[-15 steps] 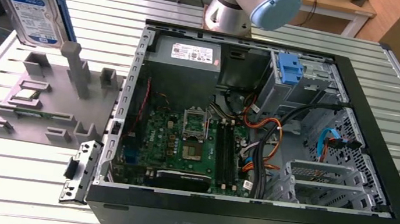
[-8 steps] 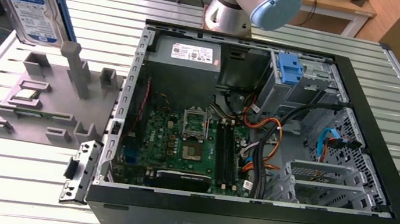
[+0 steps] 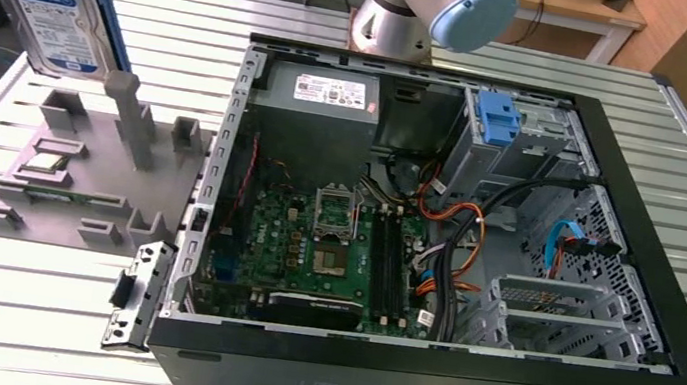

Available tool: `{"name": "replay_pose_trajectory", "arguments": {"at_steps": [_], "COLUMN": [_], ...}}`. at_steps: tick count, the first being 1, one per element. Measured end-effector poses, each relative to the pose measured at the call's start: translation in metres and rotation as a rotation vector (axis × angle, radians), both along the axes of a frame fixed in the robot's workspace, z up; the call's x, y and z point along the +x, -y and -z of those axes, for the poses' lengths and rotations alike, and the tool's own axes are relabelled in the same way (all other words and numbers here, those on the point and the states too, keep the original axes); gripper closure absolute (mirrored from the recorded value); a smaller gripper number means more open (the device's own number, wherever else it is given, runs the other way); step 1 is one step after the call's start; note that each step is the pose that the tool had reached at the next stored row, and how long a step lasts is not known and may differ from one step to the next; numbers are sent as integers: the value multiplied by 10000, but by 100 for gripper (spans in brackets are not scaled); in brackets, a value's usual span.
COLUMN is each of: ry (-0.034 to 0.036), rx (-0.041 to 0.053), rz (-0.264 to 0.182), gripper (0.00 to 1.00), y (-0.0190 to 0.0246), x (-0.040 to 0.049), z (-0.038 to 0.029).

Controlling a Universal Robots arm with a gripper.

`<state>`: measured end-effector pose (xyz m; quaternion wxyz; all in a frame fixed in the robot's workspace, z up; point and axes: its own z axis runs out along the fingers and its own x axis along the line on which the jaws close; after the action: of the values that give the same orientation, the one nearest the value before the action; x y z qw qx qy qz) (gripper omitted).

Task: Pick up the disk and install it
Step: 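Pick up the disk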

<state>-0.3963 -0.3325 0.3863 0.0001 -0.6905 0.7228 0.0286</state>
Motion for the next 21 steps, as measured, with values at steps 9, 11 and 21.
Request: {"name": "replay_pose_trajectory", "arguments": {"at_steps": [9,11,21], "ry": [0,-1,1], "rx": [0,0,0], "rz": [0,0,0], "gripper": [65,65,65], "y": [0,0,0], "x": [0,0,0], "z": [-12,-16,-50]}}
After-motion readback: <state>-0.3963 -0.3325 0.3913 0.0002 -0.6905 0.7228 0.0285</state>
